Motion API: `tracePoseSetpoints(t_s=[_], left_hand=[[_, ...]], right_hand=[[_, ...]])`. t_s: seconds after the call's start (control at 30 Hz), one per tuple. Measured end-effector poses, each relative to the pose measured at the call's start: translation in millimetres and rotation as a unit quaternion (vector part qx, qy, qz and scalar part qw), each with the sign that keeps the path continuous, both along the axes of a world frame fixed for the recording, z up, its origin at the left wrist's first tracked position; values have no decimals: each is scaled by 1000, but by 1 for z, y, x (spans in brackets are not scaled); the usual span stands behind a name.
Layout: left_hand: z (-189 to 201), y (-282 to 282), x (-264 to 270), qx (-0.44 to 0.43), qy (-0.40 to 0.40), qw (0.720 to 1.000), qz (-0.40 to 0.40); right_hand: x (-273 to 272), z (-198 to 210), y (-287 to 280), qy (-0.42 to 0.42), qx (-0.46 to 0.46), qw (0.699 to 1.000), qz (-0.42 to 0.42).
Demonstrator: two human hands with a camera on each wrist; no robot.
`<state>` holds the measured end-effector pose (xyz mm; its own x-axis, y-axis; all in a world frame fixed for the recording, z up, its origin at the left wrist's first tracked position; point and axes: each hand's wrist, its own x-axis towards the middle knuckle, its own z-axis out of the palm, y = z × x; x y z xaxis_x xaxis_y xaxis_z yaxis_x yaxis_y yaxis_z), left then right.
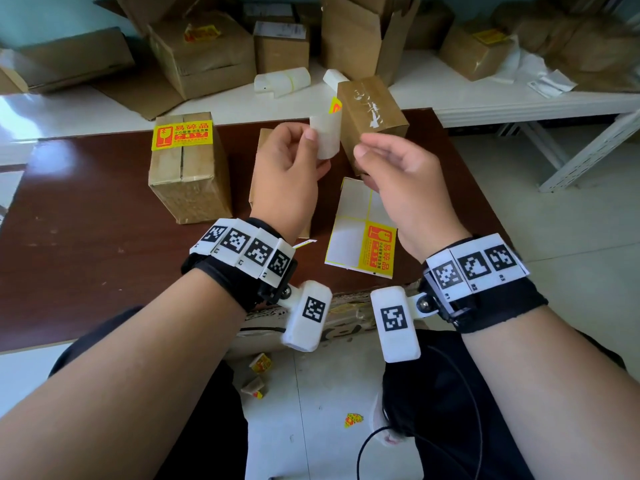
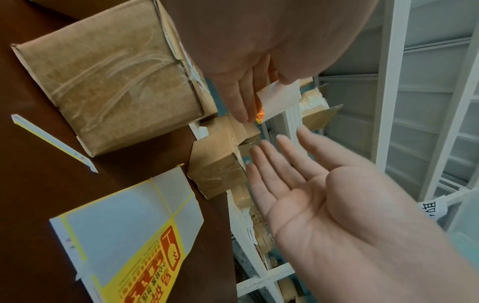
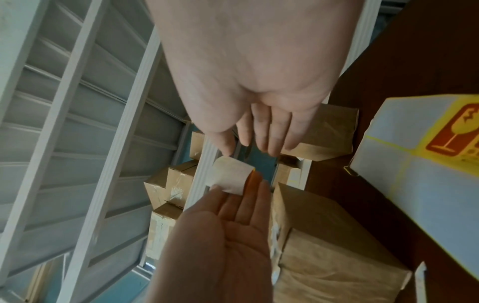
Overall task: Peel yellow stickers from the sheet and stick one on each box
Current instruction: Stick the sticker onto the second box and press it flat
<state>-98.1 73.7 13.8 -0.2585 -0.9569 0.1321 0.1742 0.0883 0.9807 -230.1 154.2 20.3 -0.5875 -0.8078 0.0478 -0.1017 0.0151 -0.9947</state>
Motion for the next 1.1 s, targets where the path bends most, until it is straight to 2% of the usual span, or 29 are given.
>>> tracePoseSetpoints(t_s=[0.17,0.57,0.77,0.87,0.97,1.1], left_hand=[[-1,3,-1,-29,-23,999,-18],[-1,3,1,-75,-31,996,-27],[-8,-7,9,-141,-113,983,-37],[-9,-11,13,-168,-129,976,-46],[-7,-16,16,-187,-128,974,-20],[-7,-26,20,-188,-124,973,42]], right_hand=[[9,7,-6,-85,-20,996,21],[22,13,-19,-120,-41,990,68],[22,13,-24,-141,-35,988,52],[21,16,-26,-167,-22,985,30],[18,19,-26,-197,-21,980,16],[14,21,-29,-184,-2,982,40]])
